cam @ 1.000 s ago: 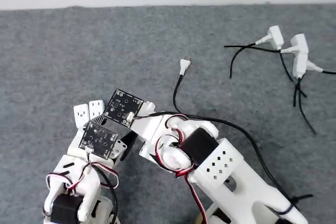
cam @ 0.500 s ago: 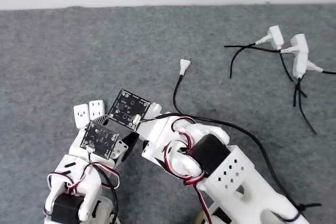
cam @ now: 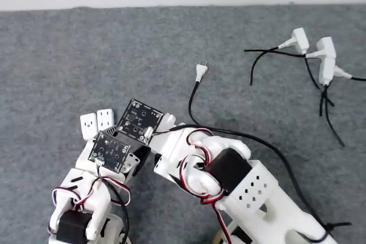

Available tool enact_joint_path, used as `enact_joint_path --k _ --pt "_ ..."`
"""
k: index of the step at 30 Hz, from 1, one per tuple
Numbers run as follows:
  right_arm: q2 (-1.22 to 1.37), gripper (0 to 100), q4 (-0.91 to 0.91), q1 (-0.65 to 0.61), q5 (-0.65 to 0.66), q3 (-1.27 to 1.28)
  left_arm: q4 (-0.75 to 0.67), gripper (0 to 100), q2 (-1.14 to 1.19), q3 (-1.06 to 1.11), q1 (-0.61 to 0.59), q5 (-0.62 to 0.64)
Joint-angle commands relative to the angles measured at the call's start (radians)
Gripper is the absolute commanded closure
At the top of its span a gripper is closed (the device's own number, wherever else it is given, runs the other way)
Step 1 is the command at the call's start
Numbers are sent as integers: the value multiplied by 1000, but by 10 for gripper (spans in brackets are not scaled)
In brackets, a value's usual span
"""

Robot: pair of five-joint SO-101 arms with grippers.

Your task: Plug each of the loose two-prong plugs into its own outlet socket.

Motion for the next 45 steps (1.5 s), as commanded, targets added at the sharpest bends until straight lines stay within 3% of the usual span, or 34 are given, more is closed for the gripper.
enact_joint_path --k 1,25,31,36,40,45 --pt "-31 990 -24 -45 -9 -64 2 711 -17 -2 25 3" --pt "-33 990 -35 -45 -14 -64 -3 712 -17 21 86 2" --pt "-42 990 16 -12 -18 -26 -51 712 -17 18 -135 11" --pt "-30 986 -74 82 -20 189 -109 712 -17 22 -296 97" --pt "-33 919 -150 96 -15 420 -150 712 -17 35 -348 106" --pt "-31 843 -111 163 -91 445 -175 712 -15 45 -353 107"
